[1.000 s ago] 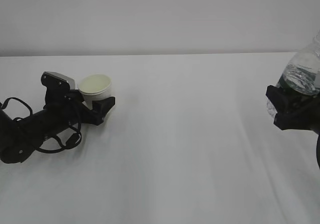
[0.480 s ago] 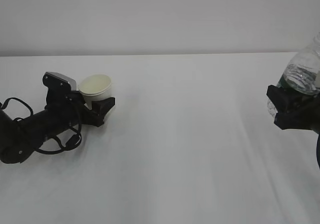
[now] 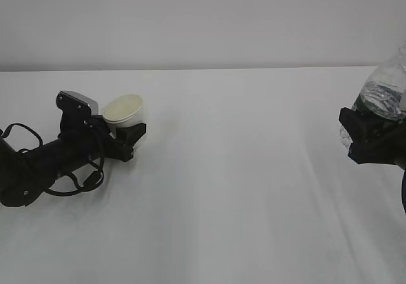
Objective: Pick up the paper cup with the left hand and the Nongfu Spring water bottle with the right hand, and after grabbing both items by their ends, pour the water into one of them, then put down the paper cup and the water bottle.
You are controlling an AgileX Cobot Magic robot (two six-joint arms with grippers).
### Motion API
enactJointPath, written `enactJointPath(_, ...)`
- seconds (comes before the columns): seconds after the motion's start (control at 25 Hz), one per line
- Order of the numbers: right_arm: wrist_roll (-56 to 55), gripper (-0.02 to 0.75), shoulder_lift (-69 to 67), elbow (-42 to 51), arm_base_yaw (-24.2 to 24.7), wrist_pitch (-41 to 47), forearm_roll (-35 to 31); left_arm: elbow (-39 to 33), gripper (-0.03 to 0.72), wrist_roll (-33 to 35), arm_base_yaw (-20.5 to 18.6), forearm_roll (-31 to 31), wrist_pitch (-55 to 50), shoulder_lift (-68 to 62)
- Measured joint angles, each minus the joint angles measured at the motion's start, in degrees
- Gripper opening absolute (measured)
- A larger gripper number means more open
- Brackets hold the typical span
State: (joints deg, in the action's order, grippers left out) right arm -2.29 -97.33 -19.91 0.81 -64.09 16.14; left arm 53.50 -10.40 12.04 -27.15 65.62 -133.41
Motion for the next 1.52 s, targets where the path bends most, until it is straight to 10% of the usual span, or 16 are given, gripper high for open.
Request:
enactJointPath(1.08,0.0,0.437,0.0,0.0,0.0,0.0,1.4,0.0,0.446,-15.2,0.3,-30.5,0.4,6.0)
enactJointPath(1.52,0.0,0.437,3.8,0.0,0.0,5.4,4.2,0.0,0.464,-16.6,8.5,-31.9,0.4,6.9)
